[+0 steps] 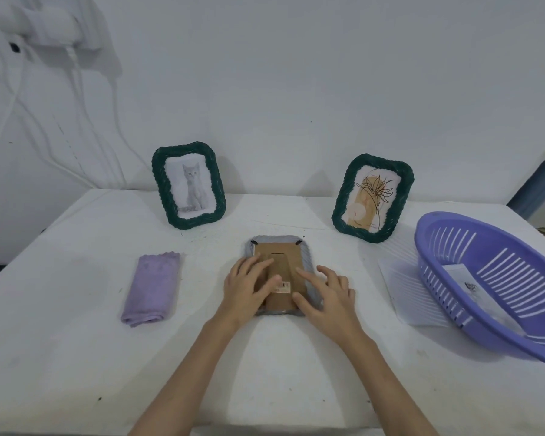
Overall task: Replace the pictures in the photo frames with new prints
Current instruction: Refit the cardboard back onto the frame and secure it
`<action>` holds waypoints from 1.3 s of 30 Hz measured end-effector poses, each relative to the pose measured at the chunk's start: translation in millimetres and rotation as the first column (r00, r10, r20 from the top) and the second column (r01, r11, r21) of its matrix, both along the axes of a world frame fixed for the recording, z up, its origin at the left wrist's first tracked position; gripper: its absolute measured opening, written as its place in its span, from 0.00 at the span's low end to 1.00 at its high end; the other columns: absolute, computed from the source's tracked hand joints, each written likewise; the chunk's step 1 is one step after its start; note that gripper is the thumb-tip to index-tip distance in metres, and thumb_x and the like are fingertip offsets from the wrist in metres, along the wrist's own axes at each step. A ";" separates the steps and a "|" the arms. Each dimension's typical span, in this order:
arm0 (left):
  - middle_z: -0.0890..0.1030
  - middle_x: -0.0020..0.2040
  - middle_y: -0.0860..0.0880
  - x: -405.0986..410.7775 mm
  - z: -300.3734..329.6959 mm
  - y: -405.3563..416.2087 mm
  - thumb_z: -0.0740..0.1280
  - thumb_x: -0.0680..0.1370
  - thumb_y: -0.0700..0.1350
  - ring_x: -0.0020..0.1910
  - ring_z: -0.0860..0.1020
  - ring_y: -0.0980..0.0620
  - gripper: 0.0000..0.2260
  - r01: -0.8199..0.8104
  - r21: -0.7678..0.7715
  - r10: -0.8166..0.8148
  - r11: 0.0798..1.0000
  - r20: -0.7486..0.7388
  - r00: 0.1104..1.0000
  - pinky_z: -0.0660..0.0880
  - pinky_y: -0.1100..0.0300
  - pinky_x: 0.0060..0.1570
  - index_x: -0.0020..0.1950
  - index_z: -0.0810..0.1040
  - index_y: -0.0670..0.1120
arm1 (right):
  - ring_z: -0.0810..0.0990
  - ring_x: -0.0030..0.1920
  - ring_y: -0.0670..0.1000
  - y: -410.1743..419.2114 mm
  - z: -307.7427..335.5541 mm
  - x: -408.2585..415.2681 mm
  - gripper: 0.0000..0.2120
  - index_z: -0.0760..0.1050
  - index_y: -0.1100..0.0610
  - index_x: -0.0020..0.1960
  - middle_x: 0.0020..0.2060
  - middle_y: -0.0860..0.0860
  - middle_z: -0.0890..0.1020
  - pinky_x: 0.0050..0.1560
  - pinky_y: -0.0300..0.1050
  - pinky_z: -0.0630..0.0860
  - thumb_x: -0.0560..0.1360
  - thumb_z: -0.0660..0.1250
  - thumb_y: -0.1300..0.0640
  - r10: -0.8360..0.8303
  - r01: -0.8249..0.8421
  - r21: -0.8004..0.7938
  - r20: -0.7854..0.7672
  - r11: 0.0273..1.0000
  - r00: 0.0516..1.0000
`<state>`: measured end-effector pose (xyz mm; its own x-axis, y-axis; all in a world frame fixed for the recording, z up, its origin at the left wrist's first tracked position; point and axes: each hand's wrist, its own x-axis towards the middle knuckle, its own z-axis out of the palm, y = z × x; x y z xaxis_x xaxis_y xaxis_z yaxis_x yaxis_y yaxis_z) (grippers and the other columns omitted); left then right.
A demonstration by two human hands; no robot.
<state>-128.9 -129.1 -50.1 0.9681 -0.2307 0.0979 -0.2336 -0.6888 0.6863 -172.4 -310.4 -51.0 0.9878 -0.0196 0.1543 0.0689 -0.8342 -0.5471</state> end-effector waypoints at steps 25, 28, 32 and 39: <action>0.62 0.72 0.52 -20.4 -2.8 34.0 0.72 0.71 0.49 0.70 0.62 0.58 0.24 -0.003 -0.210 -0.004 0.978 -0.034 0.999 0.58 0.63 0.70 0.66 0.72 0.51 | 0.57 0.68 0.51 13.5 4.1 -3.2 0.30 0.62 0.32 0.66 0.73 0.48 0.59 0.59 0.45 0.53 0.65 0.53 0.28 -0.006 0.006 0.000 -0.076 1.000 0.997; 0.57 0.75 0.50 -18.7 -3.8 28.2 0.64 0.69 0.65 0.75 0.54 0.51 0.36 -0.079 -0.022 0.078 0.997 -0.031 0.996 0.50 0.58 0.72 0.72 0.61 0.51 | 0.62 0.67 0.51 9.8 8.4 -1.1 0.30 0.59 0.40 0.70 0.68 0.48 0.66 0.67 0.50 0.57 0.71 0.64 0.37 -0.073 0.097 0.310 -0.090 0.946 0.993; 0.52 0.77 0.46 -7.8 3.3 22.5 0.56 0.79 0.57 0.76 0.42 0.50 0.23 -0.221 -0.012 0.216 0.975 -0.166 0.962 0.36 0.53 0.72 0.68 0.68 0.45 | 0.73 0.56 0.50 1.5 22.7 5.4 0.23 0.61 0.50 0.71 0.62 0.55 0.74 0.57 0.40 0.68 0.77 0.60 0.48 -0.106 0.219 0.703 -0.201 0.676 0.974; 0.77 0.62 0.42 -5.8 38.2 19.5 0.62 0.78 0.41 0.57 0.76 0.49 0.12 -0.277 -0.746 0.048 0.606 -0.313 0.948 0.73 0.56 0.60 0.61 0.74 0.47 | 0.75 0.53 0.48 -0.6 30.8 12.3 0.20 0.63 0.51 0.69 0.56 0.55 0.78 0.53 0.39 0.70 0.79 0.56 0.48 -0.052 0.232 0.697 -0.270 0.679 0.961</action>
<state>-134.6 -109.6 -11.9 0.9972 -0.0154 -0.0735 0.0748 0.1160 0.9904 -160.1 -311.1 -20.2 0.9679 -0.1774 -0.1779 -0.2080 -0.1691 -0.9634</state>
